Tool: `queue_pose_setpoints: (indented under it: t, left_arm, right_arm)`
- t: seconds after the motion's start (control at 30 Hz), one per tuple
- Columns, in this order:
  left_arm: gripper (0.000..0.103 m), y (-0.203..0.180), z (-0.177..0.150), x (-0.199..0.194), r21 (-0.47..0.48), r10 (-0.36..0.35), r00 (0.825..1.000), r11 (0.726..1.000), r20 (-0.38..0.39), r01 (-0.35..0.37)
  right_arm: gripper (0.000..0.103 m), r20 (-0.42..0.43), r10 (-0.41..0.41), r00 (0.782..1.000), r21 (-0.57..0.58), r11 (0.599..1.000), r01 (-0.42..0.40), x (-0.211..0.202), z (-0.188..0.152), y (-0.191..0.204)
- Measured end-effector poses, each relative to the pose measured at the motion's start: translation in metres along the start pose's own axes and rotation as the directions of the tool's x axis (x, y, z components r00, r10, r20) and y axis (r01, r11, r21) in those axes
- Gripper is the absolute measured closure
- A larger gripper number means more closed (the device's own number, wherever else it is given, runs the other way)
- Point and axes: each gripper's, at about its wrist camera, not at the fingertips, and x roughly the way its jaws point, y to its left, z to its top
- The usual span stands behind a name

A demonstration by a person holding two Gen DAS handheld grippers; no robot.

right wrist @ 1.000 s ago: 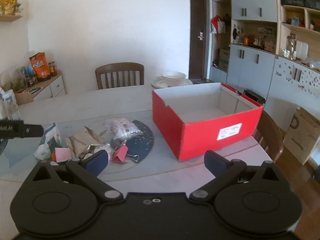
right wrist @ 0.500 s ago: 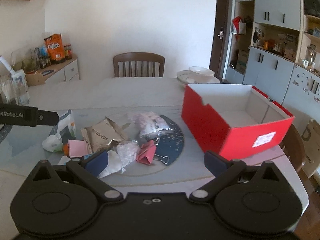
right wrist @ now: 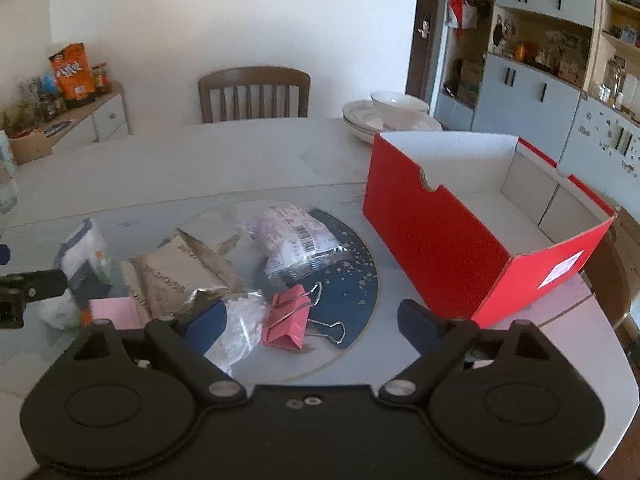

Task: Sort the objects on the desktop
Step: 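Move left tool to the white-grey snack bag while right tool approaches the pink binder clip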

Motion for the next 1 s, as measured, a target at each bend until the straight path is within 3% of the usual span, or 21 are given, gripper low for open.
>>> queue_pose_setpoints:
  t: [0.3,0.53,1.0]
  left_arm:
    - [0.001,0.009,0.006,0.023,0.021,-0.009,0.999,1.0,-0.04,0.01]
    - [0.001,0.011,0.005,0.044,0.046,0.009,0.996,0.999,-0.088,-0.005]
    - [0.002,0.027,-0.003,0.074,0.004,-0.011,0.984,1.0,-0.176,0.012]
  right_arm:
    - [0.023,-0.091,-0.048,0.995,0.022,0.998,0.05,0.04,0.004,-0.004]
    - [0.024,-0.155,-0.069,0.986,0.046,0.996,0.077,0.065,0.006,-0.002]
    - [0.024,-0.227,-0.018,0.974,0.085,0.996,0.038,0.095,0.006,0.002]
